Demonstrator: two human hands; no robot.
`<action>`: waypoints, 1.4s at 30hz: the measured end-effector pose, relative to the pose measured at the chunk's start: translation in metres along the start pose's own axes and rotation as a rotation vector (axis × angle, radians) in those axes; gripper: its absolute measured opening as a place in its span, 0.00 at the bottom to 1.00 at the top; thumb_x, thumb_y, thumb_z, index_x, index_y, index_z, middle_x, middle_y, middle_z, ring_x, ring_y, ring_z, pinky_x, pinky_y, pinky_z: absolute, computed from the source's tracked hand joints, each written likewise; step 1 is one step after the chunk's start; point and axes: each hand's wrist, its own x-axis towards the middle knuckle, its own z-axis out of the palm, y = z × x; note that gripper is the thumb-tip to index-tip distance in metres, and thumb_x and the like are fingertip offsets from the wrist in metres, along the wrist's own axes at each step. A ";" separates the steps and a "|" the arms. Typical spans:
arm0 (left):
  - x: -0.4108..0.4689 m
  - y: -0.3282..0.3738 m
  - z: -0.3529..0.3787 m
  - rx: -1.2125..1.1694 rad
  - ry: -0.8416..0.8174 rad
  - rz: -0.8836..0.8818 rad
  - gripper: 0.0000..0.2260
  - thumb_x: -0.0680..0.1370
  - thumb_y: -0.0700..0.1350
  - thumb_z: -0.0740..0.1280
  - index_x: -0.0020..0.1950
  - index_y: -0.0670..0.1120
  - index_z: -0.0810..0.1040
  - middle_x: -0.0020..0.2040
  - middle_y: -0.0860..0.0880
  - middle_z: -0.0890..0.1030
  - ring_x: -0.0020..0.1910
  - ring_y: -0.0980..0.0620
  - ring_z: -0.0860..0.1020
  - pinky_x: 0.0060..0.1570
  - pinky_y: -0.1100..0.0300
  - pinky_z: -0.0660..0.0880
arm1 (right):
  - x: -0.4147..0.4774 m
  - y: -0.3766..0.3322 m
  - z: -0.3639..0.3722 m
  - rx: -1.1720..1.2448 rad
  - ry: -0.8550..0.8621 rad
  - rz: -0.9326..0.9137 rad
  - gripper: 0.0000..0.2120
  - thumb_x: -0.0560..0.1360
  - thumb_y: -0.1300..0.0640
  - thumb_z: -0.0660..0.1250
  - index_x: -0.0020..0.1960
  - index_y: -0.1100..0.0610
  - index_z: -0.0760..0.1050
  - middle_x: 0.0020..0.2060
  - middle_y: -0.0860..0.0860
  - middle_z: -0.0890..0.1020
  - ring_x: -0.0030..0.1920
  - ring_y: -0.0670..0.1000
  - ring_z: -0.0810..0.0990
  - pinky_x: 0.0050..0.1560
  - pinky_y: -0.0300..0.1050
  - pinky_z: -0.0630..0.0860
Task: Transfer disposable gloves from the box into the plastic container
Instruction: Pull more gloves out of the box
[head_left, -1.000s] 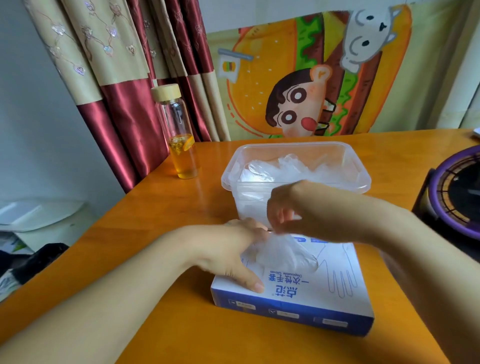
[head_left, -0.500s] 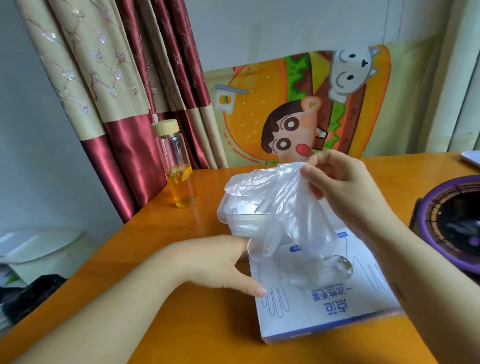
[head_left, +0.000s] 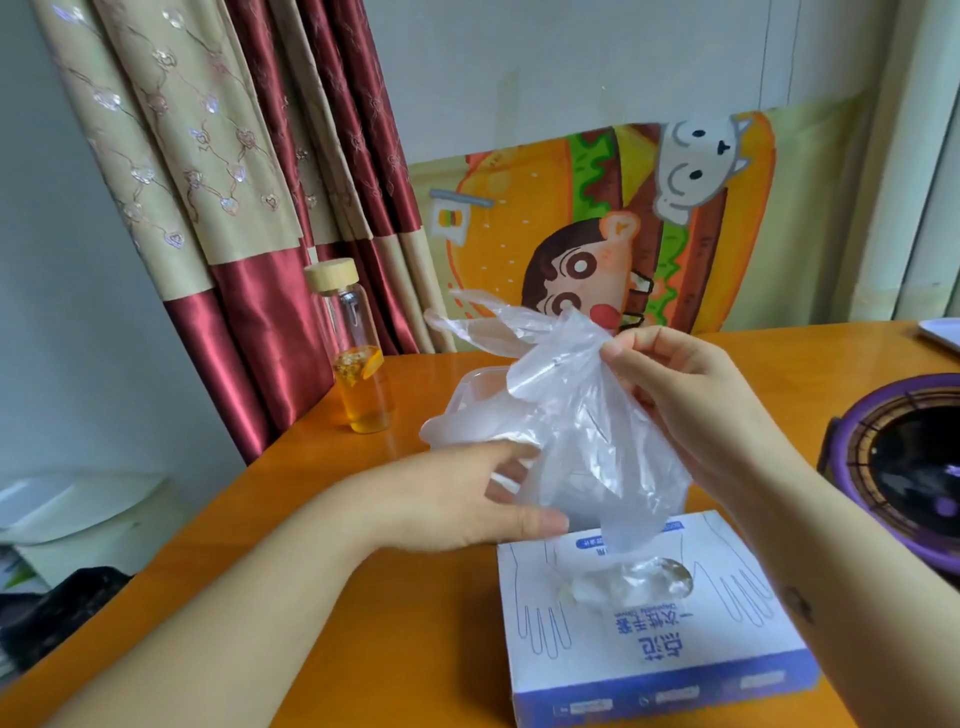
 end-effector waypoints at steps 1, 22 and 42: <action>-0.001 0.001 -0.005 -0.123 0.062 0.023 0.24 0.66 0.68 0.66 0.59 0.64 0.68 0.58 0.64 0.74 0.57 0.65 0.76 0.58 0.68 0.72 | 0.000 0.000 0.000 -0.012 -0.013 0.021 0.05 0.75 0.58 0.68 0.42 0.58 0.78 0.35 0.56 0.78 0.36 0.52 0.74 0.39 0.43 0.72; 0.105 0.018 -0.047 -0.328 0.585 -0.170 0.07 0.72 0.44 0.69 0.42 0.40 0.79 0.36 0.46 0.76 0.33 0.50 0.72 0.31 0.61 0.67 | -0.001 -0.024 -0.007 -0.934 -0.271 -0.158 0.12 0.71 0.43 0.69 0.54 0.40 0.78 0.71 0.45 0.68 0.73 0.43 0.60 0.68 0.44 0.64; 0.110 -0.001 -0.041 0.169 0.458 0.328 0.15 0.78 0.46 0.67 0.65 0.53 0.75 0.62 0.56 0.75 0.55 0.59 0.75 0.55 0.65 0.72 | 0.052 0.018 -0.011 -1.805 -0.295 0.019 0.25 0.67 0.33 0.67 0.51 0.52 0.78 0.52 0.46 0.82 0.59 0.51 0.75 0.71 0.66 0.44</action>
